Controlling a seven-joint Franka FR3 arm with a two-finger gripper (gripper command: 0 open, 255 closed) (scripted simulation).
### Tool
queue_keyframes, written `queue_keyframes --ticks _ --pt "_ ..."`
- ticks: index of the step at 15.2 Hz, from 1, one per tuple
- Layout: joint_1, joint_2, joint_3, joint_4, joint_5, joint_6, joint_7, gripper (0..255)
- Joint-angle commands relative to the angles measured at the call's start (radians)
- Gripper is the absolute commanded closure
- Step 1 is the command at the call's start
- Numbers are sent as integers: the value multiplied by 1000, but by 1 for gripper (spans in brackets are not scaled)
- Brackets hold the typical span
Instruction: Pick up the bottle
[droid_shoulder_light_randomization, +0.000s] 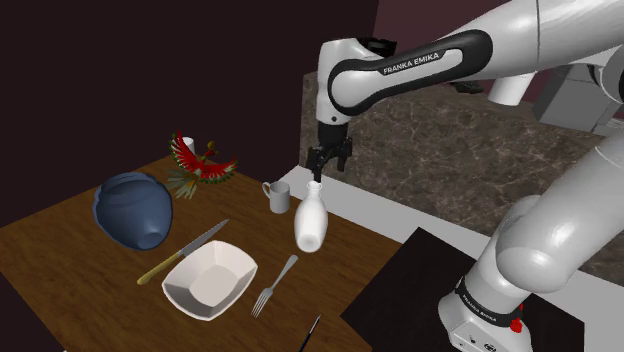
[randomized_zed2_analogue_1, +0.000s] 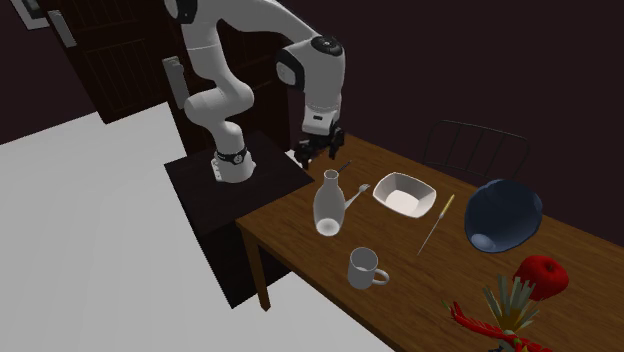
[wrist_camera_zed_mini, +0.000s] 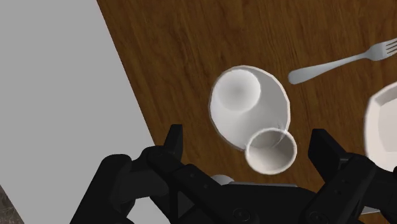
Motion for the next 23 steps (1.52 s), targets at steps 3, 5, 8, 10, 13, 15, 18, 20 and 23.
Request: queue_keyframes --ticks 3,5,8,10,13,15,18,20,23 --pt "10 152 31 91 -39 69 77 0" --pt "12 170 32 91 -44 87 84 0" --pt "12 187 33 68 -47 126 85 0" --pt "13 199 33 53 -49 153 87 0" --pt "13 209 34 42 -52 173 88 0" --pt "13 208 33 41 -51 174 88 255" --pt "13 208 33 41 -51 174 88 255" --pt "13 208 33 41 -51 173 88 255" --pt "13 209 34 42 -52 173 88 255"
